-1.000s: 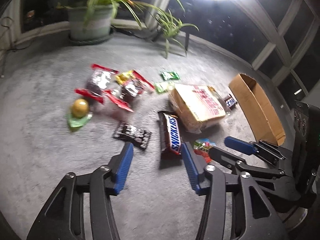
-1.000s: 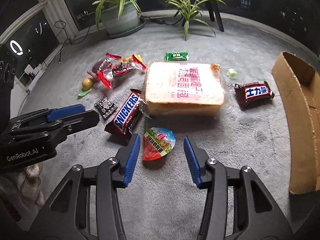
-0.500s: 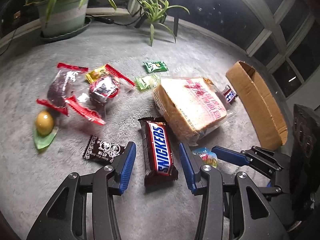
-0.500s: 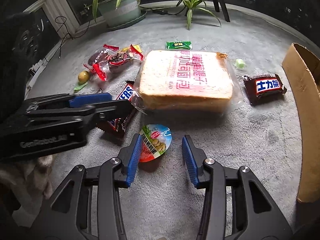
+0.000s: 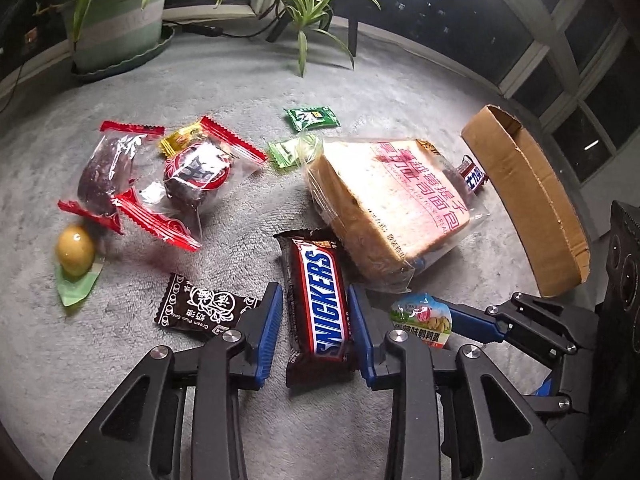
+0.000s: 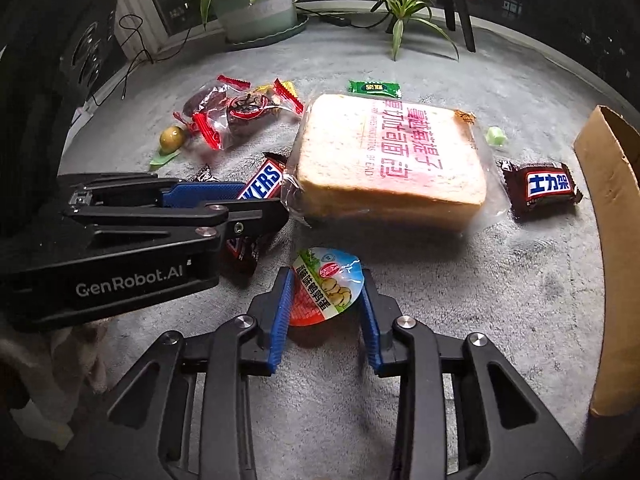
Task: Organize snacks
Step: 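Grasp the Snickers bar with the left tool while the right tool grasps the round cup snack, then carry both snacks to the cardboard box and open both tools to drop them, then move both tools to the bread bag and close them on it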
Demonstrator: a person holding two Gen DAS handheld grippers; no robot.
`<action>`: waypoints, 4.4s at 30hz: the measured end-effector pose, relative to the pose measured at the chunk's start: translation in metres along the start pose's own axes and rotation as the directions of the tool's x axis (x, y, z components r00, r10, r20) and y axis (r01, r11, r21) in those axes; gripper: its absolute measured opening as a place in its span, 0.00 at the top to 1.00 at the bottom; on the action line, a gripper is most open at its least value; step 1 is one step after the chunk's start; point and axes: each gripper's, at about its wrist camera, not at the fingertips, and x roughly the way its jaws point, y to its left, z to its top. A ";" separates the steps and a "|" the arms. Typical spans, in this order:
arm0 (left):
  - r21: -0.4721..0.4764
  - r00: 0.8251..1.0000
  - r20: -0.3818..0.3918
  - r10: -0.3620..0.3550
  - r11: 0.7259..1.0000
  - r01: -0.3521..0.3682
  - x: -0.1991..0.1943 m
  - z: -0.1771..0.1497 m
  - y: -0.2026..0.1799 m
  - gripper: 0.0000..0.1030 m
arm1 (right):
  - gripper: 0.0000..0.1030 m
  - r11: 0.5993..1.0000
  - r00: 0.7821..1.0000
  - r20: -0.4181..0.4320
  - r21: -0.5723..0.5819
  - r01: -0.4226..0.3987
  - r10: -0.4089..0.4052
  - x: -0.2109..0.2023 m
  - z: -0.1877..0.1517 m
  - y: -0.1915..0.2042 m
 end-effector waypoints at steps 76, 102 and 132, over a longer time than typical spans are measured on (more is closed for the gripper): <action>0.222 0.960 0.070 -0.272 0.942 0.251 0.026 0.033 -0.274 0.74 | 0.72 0.913 0.945 0.170 0.351 0.208 -0.280 -0.167 -0.065 -0.281; 0.150 0.972 0.129 -0.198 0.973 0.178 -0.003 0.028 -0.225 0.65 | 0.37 0.946 0.952 0.245 0.307 0.105 -0.185 -0.169 -0.029 -0.231; -0.209 0.977 0.212 -0.026 0.975 0.071 -0.049 0.000 -0.034 0.35 | 0.20 0.977 0.984 0.109 0.144 -0.159 0.144 -0.070 0.057 -0.121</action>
